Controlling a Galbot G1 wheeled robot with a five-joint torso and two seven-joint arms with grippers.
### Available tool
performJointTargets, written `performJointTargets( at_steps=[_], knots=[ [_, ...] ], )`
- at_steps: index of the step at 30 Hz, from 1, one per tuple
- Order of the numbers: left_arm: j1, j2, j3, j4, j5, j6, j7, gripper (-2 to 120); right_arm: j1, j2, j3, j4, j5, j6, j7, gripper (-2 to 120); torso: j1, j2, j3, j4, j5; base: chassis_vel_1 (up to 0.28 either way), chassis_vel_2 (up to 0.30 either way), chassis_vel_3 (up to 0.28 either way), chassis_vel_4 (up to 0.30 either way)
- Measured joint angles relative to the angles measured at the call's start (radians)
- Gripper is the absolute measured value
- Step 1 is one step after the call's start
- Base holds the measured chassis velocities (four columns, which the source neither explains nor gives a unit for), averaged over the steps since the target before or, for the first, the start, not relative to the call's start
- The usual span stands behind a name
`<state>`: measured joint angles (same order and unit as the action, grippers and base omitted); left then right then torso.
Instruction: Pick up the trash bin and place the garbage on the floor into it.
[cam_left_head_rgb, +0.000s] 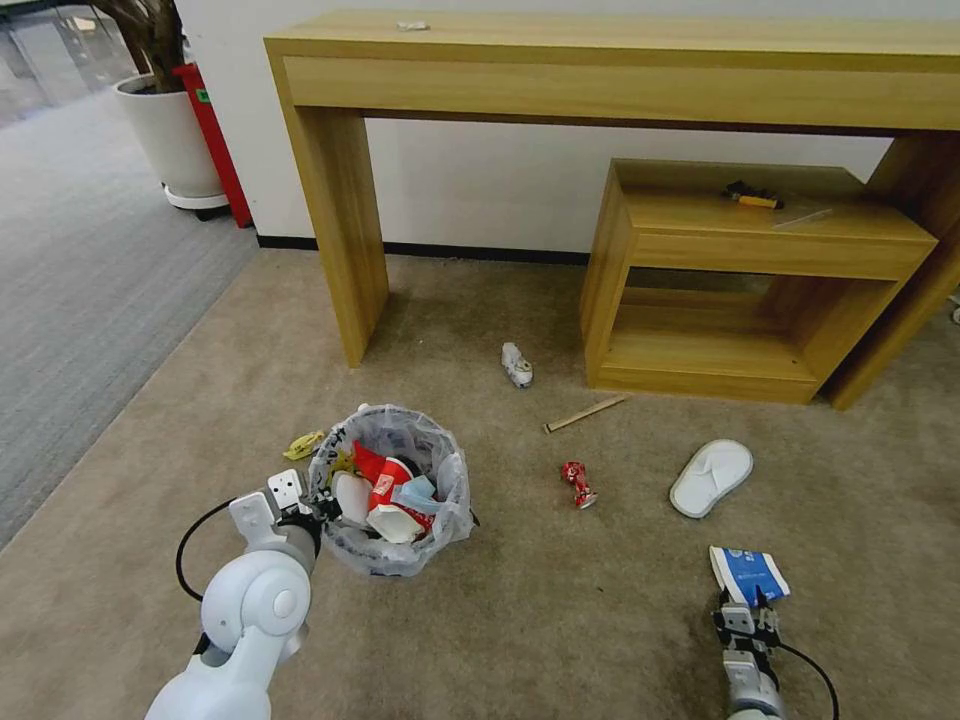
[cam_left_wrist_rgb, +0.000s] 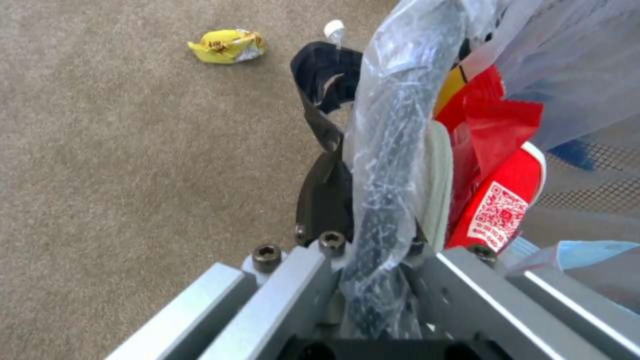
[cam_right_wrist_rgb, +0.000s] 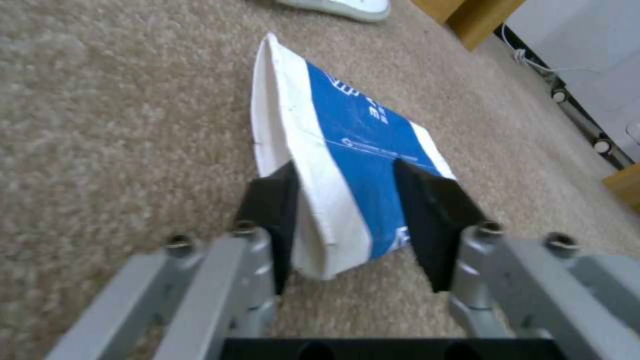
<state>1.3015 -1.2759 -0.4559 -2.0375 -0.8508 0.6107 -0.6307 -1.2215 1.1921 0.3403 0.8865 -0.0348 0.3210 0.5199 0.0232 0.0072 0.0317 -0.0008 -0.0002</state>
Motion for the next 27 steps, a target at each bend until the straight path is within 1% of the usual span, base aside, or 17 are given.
performJointTargets(
  at_steps=[2, 3, 4, 5, 6, 7, 9, 10, 19, 23, 27],
  knots=[
    [0.000, -0.001, 0.000, 0.000, 0.000, 0.000, 0.000, 0, 0.000, 0.002, 0.000, 0.000, -0.001, 0.001, 0.000, 30, 0.000, 0.000, 0.000, 0.0000, 0.0000, 0.000, 0.000, 0.000, 0.000],
    [0.000, -0.001, 0.000, 0.000, 0.000, 0.000, 0.000, 0, 0.000, 0.002, 0.000, 0.000, -0.001, 0.001, 0.000, 30, 0.000, 0.000, 0.000, 0.0000, 0.0000, 0.000, 0.000, 0.000, 0.000],
    [0.001, -0.001, 0.000, 0.001, 0.001, -0.001, 0.000, 0, 0.000, 0.005, 0.001, 0.000, -0.003, 0.002, 0.000, 22, 0.000, 0.000, 0.000, 0.0000, 0.0000, 0.000, 0.000, 0.000, 0.000],
    [0.002, -0.002, 0.000, 0.001, 0.001, -0.002, 0.000, 0, 0.000, 0.006, 0.001, 0.000, -0.004, 0.002, 0.000, 18, 0.000, 0.000, 0.000, 0.0000, 0.0000, 0.000, 0.000, 0.000, 0.000],
    [0.004, -0.001, 0.000, 0.001, 0.002, -0.003, 0.001, 0, 0.000, 0.007, 0.001, 0.000, -0.005, 0.004, -0.001, 11, 0.000, 0.000, 0.000, 0.0000, 0.0000, 0.000, 0.000, 0.000, 0.000],
    [0.004, -0.001, 0.000, 0.001, 0.002, -0.003, 0.001, 0, 0.000, 0.007, 0.001, 0.000, -0.005, 0.004, -0.001, 11, 0.000, 0.000, 0.000, 0.0000, 0.0000, 0.000, 0.000, 0.000, 0.000],
    [0.008, 0.002, -0.003, 0.000, 0.002, -0.004, 0.001, 0, 0.000, 0.009, 0.002, -0.002, -0.007, 0.006, -0.002, 2, 0.000, 0.000, 0.000, 0.0001, -0.0001, 0.000, 0.000, 0.000, 0.000],
    [0.010, 0.004, -0.005, -0.003, 0.002, -0.004, 0.001, 0, 0.001, 0.011, 0.003, -0.007, -0.011, 0.009, -0.002, 0, 0.000, 0.000, 0.000, 0.0001, 0.0000, 0.000, 0.000, 0.000, 0.000],
    [0.018, -0.002, -0.007, -0.008, 0.010, -0.004, 0.000, 0, 0.004, 0.004, 0.007, -0.014, -0.015, 0.019, -0.003, 0, 0.000, 0.000, 0.000, 0.0000, 0.0001, 0.000, 0.000, 0.000, 0.000],
    [0.016, -0.006, -0.003, 0.003, 0.017, -0.004, 0.000, 0, -0.008, -0.024, 0.004, 0.033, -0.006, 0.019, -0.003, 0, 0.000, 0.000, 0.000, 0.0001, 0.0001, 0.000, 0.000, 0.000, 0.000],
    [0.004, -0.005, 0.005, 0.017, 0.022, -0.004, 0.000, 0, -0.038, -0.086, -0.017, 0.133, 0.039, 0.010, -0.005, 0, 0.000, 0.000, 0.000, -0.0002, 0.0002, 0.000, 0.000, 0.000, 0.000]
  ],
)
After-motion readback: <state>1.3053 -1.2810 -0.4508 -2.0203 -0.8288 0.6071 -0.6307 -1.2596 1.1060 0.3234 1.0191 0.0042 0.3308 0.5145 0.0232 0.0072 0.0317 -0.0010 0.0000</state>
